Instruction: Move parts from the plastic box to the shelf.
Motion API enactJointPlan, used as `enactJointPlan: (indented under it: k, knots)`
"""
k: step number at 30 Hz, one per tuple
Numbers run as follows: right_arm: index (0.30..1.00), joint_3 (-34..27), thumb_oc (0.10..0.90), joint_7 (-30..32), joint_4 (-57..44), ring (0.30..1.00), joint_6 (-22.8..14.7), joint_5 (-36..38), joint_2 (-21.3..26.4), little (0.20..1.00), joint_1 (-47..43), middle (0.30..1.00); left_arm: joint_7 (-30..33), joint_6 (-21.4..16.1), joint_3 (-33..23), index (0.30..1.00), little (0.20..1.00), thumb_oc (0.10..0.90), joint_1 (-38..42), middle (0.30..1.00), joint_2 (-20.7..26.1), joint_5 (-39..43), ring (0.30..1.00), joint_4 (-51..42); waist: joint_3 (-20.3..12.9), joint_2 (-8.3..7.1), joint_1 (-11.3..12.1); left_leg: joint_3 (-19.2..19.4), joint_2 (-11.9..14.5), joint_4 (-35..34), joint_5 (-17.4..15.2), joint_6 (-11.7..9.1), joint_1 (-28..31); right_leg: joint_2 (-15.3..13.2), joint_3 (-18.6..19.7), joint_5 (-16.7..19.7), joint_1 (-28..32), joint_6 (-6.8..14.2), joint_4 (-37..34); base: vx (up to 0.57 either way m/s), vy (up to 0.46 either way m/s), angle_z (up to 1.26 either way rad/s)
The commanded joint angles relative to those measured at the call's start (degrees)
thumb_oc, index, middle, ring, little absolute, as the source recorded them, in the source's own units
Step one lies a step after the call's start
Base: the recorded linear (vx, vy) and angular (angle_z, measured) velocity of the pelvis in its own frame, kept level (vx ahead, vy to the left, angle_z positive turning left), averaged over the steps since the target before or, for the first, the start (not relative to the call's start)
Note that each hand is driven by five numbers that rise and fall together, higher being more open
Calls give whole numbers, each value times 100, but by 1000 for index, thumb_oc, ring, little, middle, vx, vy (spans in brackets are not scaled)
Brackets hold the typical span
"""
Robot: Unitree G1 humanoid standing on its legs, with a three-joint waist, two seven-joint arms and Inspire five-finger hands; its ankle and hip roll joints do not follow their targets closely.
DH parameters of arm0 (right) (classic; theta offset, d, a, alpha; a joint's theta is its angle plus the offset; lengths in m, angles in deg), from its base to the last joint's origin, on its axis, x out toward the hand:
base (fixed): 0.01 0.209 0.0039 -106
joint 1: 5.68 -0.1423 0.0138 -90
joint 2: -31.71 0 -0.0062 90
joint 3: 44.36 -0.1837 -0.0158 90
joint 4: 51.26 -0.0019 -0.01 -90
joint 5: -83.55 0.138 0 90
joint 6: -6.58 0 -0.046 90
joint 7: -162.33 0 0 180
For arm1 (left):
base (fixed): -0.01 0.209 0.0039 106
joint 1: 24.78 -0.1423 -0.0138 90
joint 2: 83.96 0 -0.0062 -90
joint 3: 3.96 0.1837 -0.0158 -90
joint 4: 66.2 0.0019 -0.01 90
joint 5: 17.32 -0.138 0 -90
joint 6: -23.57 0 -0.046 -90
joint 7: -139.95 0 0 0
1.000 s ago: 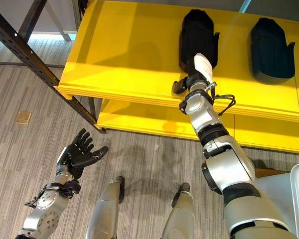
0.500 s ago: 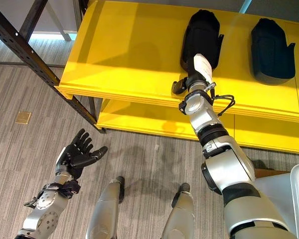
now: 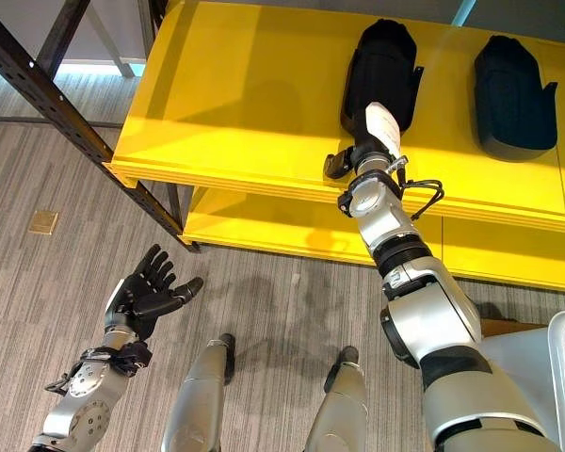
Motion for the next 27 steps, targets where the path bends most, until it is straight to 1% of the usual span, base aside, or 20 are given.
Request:
enactJointPlan:
  k: [1, 17, 27]
  knots:
    - [1000, -18, 900, -124, 80, 1000, -100, 93, 31, 1000, 128, 1000, -16, -549, -302, 1000, 1000, 900, 43, 1000, 214, -265, 1000, -595, -23, -53, 116, -19, 195, -374, 134, 50, 117, 136, 146, -523, 134, -181, 494, 0, 0, 0]
    - [1000, -22, 900, -140, 41, 1000, -94, 16, 172, 1000, 241, 1000, 6, -551, -353, 1000, 1000, 900, 93, 1000, 192, -337, 1000, -578, -26, -122, 68, -10, 247, -376, 143, 32, 148, 160, 161, -544, 127, -201, 520, 0, 0, 0]
    - [1000, -56, 900, -142, -71, 1000, -106, -6, 244, 1000, 342, 1000, 20, -563, -385, 1000, 1000, 900, 106, 1000, 177, -352, 1000, -561, -18, -127, 43, 6, 262, -399, 152, 25, 162, 173, 174, -556, 113, -199, 530, 0, 0, 0]
